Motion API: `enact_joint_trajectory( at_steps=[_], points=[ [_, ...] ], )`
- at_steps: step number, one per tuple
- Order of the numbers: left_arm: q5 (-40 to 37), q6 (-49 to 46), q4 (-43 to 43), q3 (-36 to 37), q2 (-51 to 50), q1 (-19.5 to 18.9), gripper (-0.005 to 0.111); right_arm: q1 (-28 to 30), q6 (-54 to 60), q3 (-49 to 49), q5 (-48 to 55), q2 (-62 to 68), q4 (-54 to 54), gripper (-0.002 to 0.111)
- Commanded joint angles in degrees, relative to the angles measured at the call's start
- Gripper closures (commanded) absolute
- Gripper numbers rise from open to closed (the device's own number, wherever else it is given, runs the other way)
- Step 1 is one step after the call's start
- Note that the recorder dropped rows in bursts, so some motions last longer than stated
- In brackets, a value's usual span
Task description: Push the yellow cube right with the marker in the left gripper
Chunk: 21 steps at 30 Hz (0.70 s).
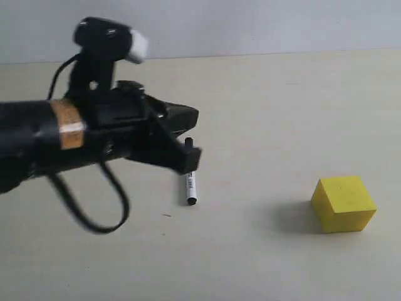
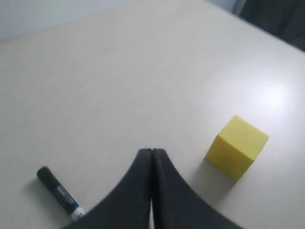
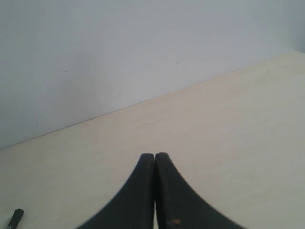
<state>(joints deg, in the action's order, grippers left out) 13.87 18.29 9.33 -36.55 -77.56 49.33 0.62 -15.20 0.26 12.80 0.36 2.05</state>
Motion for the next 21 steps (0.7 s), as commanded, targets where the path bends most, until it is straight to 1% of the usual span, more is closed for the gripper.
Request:
enact_joint_trajectory(
  at_steps=[1, 3, 5, 9, 11, 12, 14, 18, 20, 21],
  points=[
    [16.74, -6.92, 0.63, 16.40, 15.61, -2.21, 0.107, 0.37, -0.02, -0.26, -0.07, -0.36, -0.05, 0.108],
    [20.10, -7.31, 0.63, 21.09, 20.54, -3.01, 0.107, 0.37, -0.02, -0.26, -0.07, -0.36, -0.05, 0.108],
    [25.99, -7.31, 0.52, 27.89, 29.99, -3.78, 0.107, 0.37, -0.02, -0.26, -0.07, -0.36, -0.05, 0.108],
    [26.79, -6.09, -1.07, 34.51, 40.82, -4.12, 0.107, 0.37, -0.02, -0.26, -0.07, -0.36, -0.05, 0.108],
    [26.79, -6.37, -1.18, 36.55, 43.76, -4.12, 0.107, 0.37, -0.02, -0.26, -0.07, -0.36, -0.05, 0.108],
    [25.79, -7.17, -0.73, 36.55, 46.54, -4.12, 0.107, 0.37, -0.02, -0.26, -0.07, -0.36, -0.05, 0.108],
    [19.16, -7.17, 1.11, 36.55, 48.63, -4.12, 0.107, 0.37, -0.02, -0.26, -0.07, -0.36, -0.05, 0.108],
    [11.09, -7.17, 1.00, 36.55, 48.94, -4.12, 0.107, 0.37, -0.02, -0.26, -0.07, -0.36, -0.05, 0.108],
    [9.72, -7.91, 1.00, 36.55, 48.94, -4.12, 0.107, 0.37, -0.02, -0.26, -0.07, -0.36, -0.05, 0.108],
    [8.38, -9.74, 1.00, 36.55, 49.05, -4.12, 0.107, 0.37, -0.02, -0.26, -0.07, -0.36, -0.05, 0.108]
  ],
)
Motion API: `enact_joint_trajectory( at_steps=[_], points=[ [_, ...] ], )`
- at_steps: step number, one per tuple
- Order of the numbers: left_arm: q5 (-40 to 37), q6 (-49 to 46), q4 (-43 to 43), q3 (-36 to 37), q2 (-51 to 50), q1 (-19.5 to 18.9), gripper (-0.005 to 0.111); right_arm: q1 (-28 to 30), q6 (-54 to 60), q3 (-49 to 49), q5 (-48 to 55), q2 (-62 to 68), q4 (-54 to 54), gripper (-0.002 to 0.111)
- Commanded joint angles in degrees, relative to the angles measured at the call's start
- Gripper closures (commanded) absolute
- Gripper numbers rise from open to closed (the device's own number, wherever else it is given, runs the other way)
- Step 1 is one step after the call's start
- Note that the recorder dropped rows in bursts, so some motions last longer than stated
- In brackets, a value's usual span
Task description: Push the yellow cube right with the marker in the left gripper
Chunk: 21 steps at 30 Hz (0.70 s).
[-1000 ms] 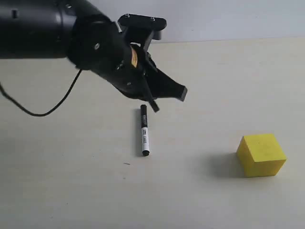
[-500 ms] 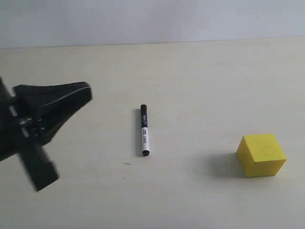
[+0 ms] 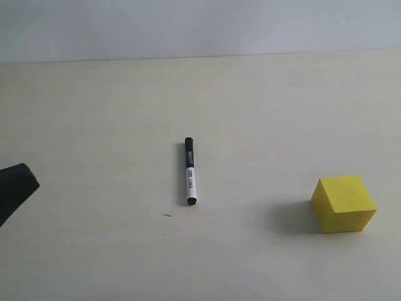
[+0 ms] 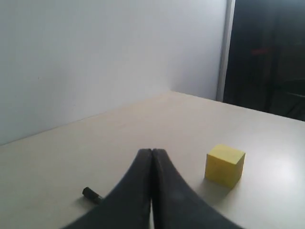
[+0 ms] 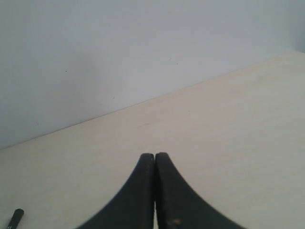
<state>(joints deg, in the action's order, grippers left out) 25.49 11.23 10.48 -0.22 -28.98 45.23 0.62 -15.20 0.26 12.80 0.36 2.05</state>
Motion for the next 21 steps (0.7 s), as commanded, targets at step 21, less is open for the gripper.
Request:
enact_joint_trajectory(
  at_steps=[21],
  points=[
    [-28.04, 7.28, -0.87, 0.22, 22.35, -31.39, 0.107, 0.37, -0.02, -0.26, -0.07, -0.36, -0.05, 0.108]
  ],
)
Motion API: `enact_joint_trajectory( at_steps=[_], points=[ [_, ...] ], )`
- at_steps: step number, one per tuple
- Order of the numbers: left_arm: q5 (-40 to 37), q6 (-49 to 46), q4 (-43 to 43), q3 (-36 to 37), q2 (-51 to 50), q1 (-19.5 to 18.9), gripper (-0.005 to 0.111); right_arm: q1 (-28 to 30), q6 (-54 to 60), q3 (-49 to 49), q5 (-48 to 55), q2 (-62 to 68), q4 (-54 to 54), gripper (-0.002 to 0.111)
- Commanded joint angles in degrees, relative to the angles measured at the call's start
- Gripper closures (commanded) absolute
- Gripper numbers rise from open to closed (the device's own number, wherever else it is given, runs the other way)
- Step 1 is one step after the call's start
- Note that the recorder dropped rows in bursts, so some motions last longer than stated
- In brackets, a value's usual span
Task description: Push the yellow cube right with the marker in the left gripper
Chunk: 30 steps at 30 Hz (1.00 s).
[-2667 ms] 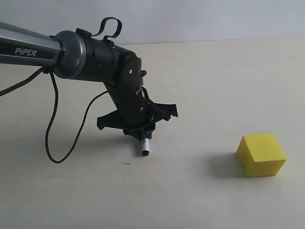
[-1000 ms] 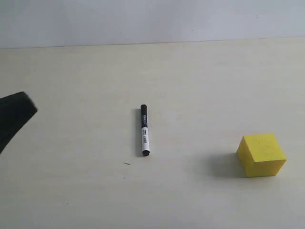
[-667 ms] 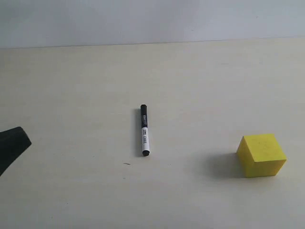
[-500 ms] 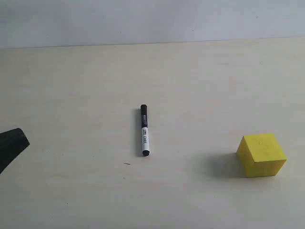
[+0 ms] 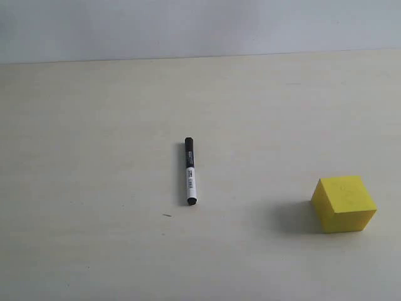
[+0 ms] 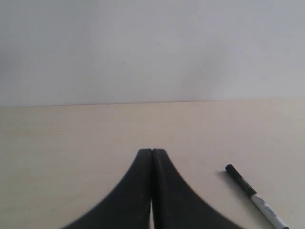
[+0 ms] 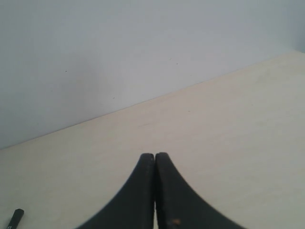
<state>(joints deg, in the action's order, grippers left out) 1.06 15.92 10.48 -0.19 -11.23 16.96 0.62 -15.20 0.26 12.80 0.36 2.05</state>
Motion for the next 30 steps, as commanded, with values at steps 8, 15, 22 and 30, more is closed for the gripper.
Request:
enact_joint_trajectory(
  at_steps=[8, 15, 22, 30],
  points=[
    [-11.64, 3.28, -0.77, 0.19, 11.23, -6.31, 0.107, 0.37, -0.02, -0.26, -0.07, -0.36, -0.05, 0.108],
    [-15.85, 0.24, 2.41, 0.19, 11.23, -6.31, 0.107, 0.37, -0.02, -0.26, -0.07, -0.36, -0.05, 0.108],
    [-16.30, -0.64, 2.67, 0.19, 11.23, -6.31, 0.107, 0.37, -0.02, -0.26, -0.07, -0.36, -0.05, 0.108],
    [-16.30, -0.64, 2.67, 0.19, 11.23, -6.31, 0.107, 0.37, -0.02, -0.26, -0.07, -0.36, -0.05, 0.108]
  ],
)
